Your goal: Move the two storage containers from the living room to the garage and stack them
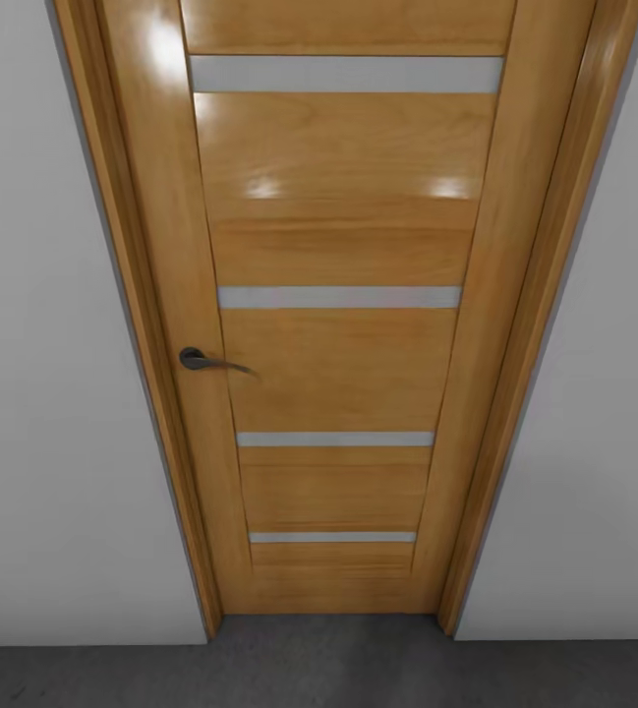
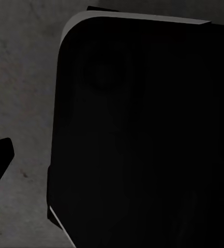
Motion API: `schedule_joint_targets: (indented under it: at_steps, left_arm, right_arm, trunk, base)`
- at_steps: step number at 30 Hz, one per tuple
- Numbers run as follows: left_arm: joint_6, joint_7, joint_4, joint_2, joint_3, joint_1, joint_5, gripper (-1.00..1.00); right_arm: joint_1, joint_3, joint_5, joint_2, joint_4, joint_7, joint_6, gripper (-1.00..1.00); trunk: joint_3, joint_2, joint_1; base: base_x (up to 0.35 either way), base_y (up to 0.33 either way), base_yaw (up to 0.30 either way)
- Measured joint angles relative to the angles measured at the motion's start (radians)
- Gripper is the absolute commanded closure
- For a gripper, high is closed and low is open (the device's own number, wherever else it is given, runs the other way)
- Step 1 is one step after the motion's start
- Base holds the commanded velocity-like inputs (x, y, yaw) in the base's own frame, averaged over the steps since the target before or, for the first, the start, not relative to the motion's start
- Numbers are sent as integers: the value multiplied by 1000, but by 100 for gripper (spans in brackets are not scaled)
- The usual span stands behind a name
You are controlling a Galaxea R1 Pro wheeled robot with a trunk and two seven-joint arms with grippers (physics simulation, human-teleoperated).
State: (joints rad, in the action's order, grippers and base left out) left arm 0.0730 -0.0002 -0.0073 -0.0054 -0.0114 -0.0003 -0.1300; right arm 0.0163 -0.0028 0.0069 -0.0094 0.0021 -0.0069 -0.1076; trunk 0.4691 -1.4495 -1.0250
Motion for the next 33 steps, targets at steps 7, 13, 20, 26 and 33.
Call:
schedule_joint_targets:
  at_steps: [7, 13, 20, 26, 33]
  left_arm:
    - [0, 0, 0, 2, 1, 0, 0, -100]
    - [0, 0, 0, 2, 1, 0, 0, -100]
    - [0, 0, 0, 3, 1, 0, 0, -100]
    - [0, 0, 0, 3, 1, 0, 0, -100]
    - [0, 0, 0, 3, 1, 0, 0, -100]
  right_arm:
    - [0, 0, 0, -1, 0, 0, 5, -100]
    - [0, 0, 0, -1, 0, 0, 8, -100]
    - [0, 0, 0, -1, 0, 0, 12, -100]
    - [-1, 0, 0, -1, 0, 0, 12, -100]
    - [0, 0, 0, -1, 0, 0, 10, -100]
  trunk:
    - [0, 0, 0]
    - [0, 0, 0]
    - [0, 0, 0]
    - [0, 0, 0]
    - [0, 0, 0]
  base:
    - [176, -133, 0]
    - [109, -81, 0]
    - [8, -6, 0]
    - [0, 0, 0]
    - [0, 0, 0]
